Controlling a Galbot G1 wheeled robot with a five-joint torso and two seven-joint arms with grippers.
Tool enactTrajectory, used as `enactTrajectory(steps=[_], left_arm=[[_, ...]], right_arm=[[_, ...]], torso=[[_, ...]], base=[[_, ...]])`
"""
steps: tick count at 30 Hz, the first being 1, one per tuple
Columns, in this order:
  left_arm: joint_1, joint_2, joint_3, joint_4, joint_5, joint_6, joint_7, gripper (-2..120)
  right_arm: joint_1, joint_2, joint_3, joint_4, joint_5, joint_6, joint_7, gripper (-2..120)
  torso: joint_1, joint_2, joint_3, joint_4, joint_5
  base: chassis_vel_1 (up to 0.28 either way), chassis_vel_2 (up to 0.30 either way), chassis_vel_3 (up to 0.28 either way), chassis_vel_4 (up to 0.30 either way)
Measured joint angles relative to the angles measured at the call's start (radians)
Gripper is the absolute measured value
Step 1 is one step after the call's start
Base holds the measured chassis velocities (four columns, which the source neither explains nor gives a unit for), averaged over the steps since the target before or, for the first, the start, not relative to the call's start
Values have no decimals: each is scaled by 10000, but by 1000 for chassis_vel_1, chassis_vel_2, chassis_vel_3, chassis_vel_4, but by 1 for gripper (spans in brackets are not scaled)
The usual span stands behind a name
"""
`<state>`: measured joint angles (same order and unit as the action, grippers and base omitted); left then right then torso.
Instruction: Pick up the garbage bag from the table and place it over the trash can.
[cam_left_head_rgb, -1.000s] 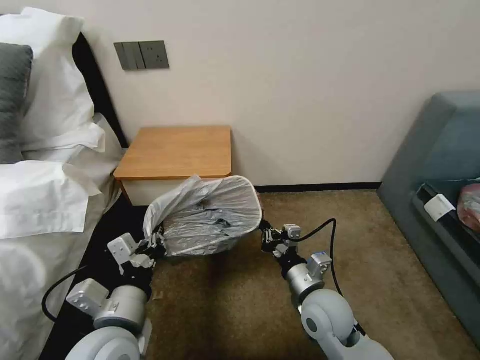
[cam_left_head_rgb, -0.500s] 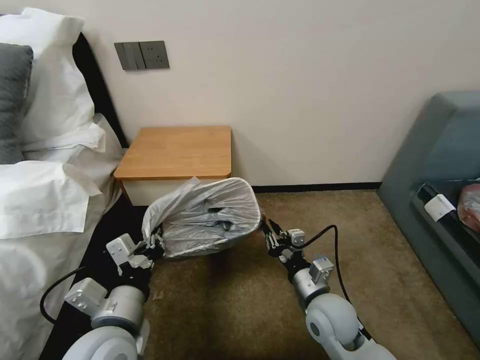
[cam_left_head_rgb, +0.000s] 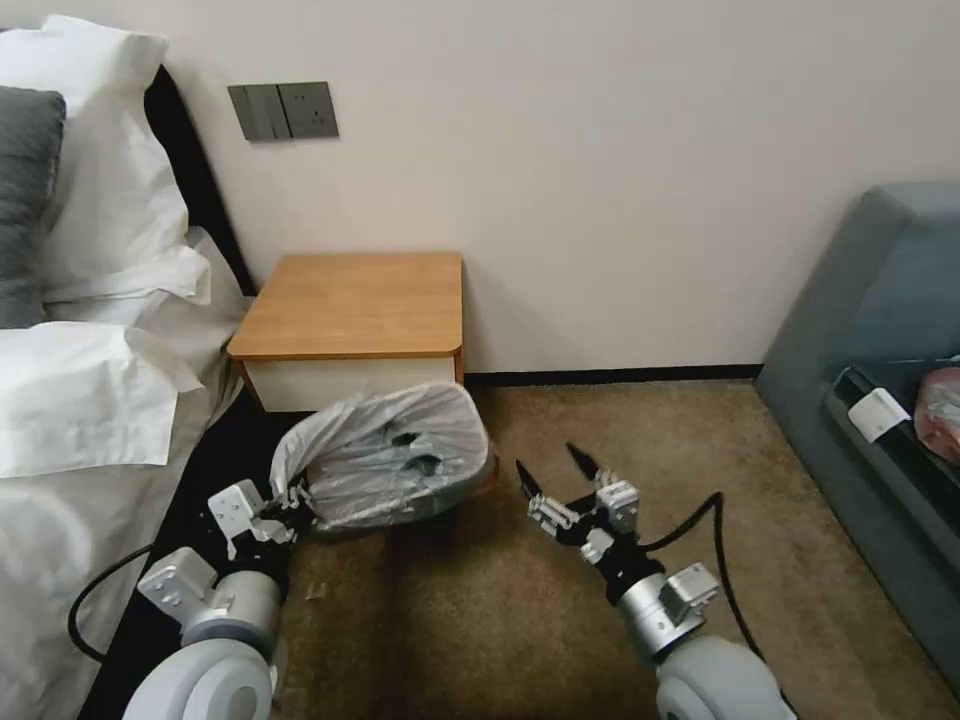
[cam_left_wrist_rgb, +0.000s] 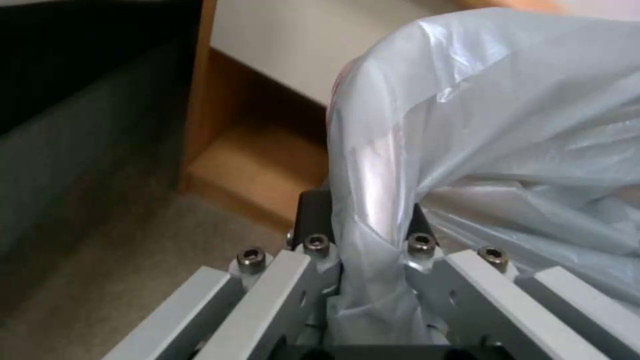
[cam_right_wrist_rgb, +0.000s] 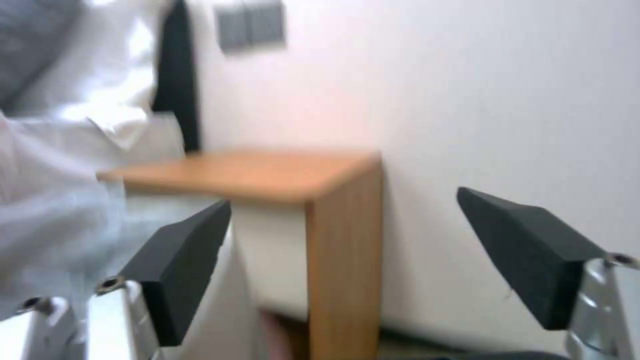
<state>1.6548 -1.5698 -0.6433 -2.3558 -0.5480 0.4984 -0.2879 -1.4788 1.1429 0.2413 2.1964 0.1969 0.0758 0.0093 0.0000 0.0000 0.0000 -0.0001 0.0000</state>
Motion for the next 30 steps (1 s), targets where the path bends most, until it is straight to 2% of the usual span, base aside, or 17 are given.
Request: enactTrajectory(steps=[1,2,5,6,9,10,13,14,15,16,18,20,23,24,27,28,30], left_arm=[[7,62,47,23,311,37,96,5],[7,62,47,23,311,37,96,5],[26,363,196,62,1447,76,651,5],[26,363,196,62,1447,76,651,5],[45,623,319,101,1939,135,933,5],[45,623,319,101,1939,135,933,5],[59,633,527,243,2146,155,1006,5],[59,628,569,267,2186,156,1015,5],[51,581,771,391,2391,158,1057,5],[51,581,771,391,2391,158,1057,5],[12,497,1015,517,2656,158,1107,5],[4,485,1056,538,2697,158,1120,5],[-41,495,1141,673,2888,158,1166,5],[-41,495,1141,673,2888,158,1166,5],[-66,558,1114,743,2963,156,1167,5],[-66,558,1114,743,2963,156,1167,5],[-99,569,1108,802,3019,150,1168,5]], right_arm=[[246,-216,-25,129,-249,94,-74,82],[246,-216,-25,129,-249,94,-74,82],[1174,-1343,-563,574,-413,-60,-426,68],[1174,-1343,-563,574,-413,-60,-426,68],[2588,-2783,-1366,666,6,-888,-1099,52],[2588,-2783,-1366,666,6,-888,-1099,52],[4245,-4065,-2711,598,1042,-1979,-1595,39],[4409,-4151,-2866,577,1153,-2082,-1608,37],[5559,-4529,-3964,350,1833,-2693,-1629,28],[5559,-4529,-3964,350,1833,-2693,-1629,28],[7193,-4618,-5273,-136,2441,-3281,-1630,18],[7569,-4606,-5580,-268,2591,-3406,-1627,15],[9253,-4433,-7278,-1105,3349,-4130,-1851,0],[9253,-4433,-7278,-1105,3349,-4130,-1851,0],[10373,-4339,-8563,-1633,3525,-4391,-2166,0],[10373,-4339,-8563,-1633,3525,-4391,-2166,0],[11102,-4229,-9286,-1869,3540,-4511,-2281,0]], torso=[[0,1,0,0,1],[0,1,0,0,1],[0,0,0,0,0],[0,0,0,0,0],[0,0,0,2,1],[0,0,0,2,1],[0,0,1,1,-2],[0,1,0,2,-2],[0,0,0,-1,1],[0,0,0,-1,1],[0,0,1,3,1],[0,0,1,3,0],[1,0,2,2,0],[1,0,2,2,0],[1,0,1,0,1],[1,0,1,0,1],[1,0,1,-1,0]], base=[[0,0,0,0],[0,0,0,0],[0,0,0,0],[0,0,0,0],[0,0,0,0],[0,0,0,0],[0,0,0,0],[0,0,0,0],[0,0,0,0],[0,0,0,0],[0,0,0,0],[0,0,0,0],[0,0,0,0],[0,0,0,0],[0,0,0,0],[0,0,0,0],[0,0,0,0]])
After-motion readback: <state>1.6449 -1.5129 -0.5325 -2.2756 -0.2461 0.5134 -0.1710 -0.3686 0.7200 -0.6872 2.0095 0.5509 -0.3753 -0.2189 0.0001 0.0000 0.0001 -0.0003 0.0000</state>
